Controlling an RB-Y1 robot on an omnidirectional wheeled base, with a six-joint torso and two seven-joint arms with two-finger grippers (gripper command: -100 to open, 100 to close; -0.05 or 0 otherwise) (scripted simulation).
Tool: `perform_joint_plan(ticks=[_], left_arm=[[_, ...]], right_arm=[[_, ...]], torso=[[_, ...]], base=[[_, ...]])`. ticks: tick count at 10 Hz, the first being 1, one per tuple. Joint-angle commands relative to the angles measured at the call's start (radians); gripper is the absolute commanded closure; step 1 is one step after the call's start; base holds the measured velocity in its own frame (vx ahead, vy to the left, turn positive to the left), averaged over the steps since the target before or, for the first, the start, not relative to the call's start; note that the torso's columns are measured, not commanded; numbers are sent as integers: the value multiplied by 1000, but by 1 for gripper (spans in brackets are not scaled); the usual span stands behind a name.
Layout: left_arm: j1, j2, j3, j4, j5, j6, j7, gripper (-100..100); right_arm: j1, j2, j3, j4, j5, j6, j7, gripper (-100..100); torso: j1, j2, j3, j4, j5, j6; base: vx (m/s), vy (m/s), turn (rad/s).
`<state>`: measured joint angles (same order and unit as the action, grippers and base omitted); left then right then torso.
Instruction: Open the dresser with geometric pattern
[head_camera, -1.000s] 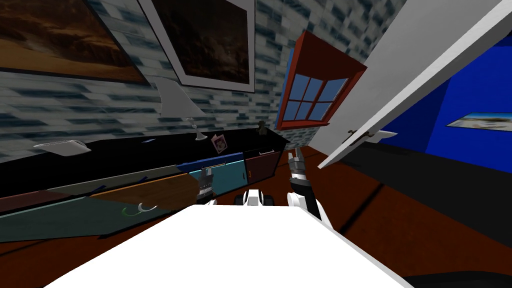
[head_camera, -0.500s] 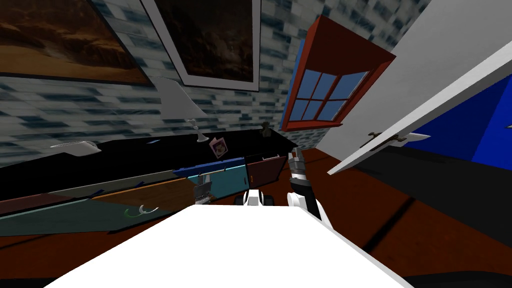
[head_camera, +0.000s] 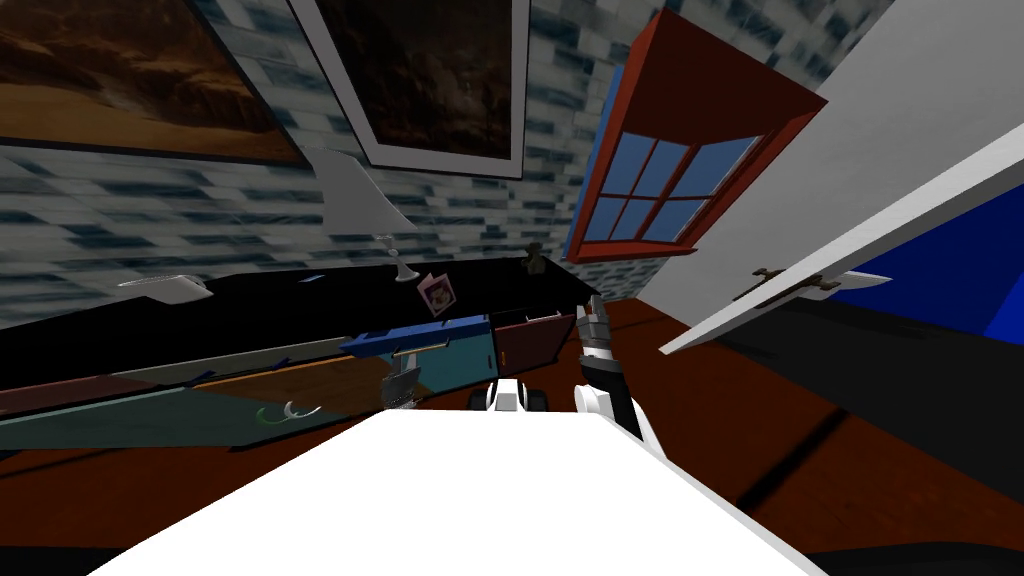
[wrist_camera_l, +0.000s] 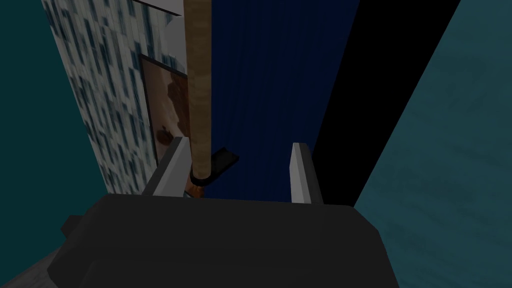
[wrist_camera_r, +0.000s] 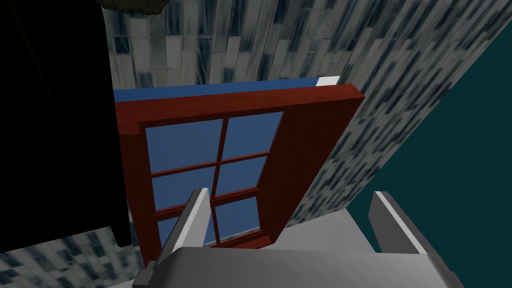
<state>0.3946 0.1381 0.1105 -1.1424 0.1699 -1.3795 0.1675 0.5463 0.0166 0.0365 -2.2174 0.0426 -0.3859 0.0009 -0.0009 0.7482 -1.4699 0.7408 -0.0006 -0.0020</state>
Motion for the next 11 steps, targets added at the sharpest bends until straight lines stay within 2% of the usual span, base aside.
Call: perform_joint_plan(ticks=[1, 4, 5, 6, 8, 9, 11], left_arm=[[5, 27, 13, -57, 13, 59, 19, 100], [6, 37, 18, -80, 18, 82, 25, 100], [15, 29, 10, -64, 14, 87, 22, 100], [24, 50, 22, -103, 27, 132, 38, -100], [31, 72, 34, -143, 40, 171, 53, -100], [31, 72, 34, -143, 40, 171, 53, -100], [39, 94, 46, -183, 52, 211, 69, -100]], right_arm=[[0, 0, 0, 0, 0, 0, 0, 0], [0, 0, 0, 0, 0, 0, 0, 0], [0, 0, 0, 0, 0, 0, 0, 0], [0, 0, 0, 0, 0, 0, 0, 0], [0, 0, 0, 0, 0, 0, 0, 0], [0, 0, 0, 0, 0, 0, 0, 0], [0, 0, 0, 0, 0, 0, 0, 0]], torso=[[-1, 0, -1, 2, -2, 0], [-4, -7, -7, 3, -8, 0], [-5, -6, -7, 4, -9, 0], [-5, -7, -6, 2, -6, 1], [-2, -10, -6, -2, -1, 2], [-1, -9, -6, -1, -1, 2], [-2, -7, -5, 1, -4, 2]], base=[[-201, -86, 7], [-97, -60, 8], [-18, -8, 2], [-4, -37, 17], [-14, -65, 22], [-21, -46, 5], [-7, -38, 5]])
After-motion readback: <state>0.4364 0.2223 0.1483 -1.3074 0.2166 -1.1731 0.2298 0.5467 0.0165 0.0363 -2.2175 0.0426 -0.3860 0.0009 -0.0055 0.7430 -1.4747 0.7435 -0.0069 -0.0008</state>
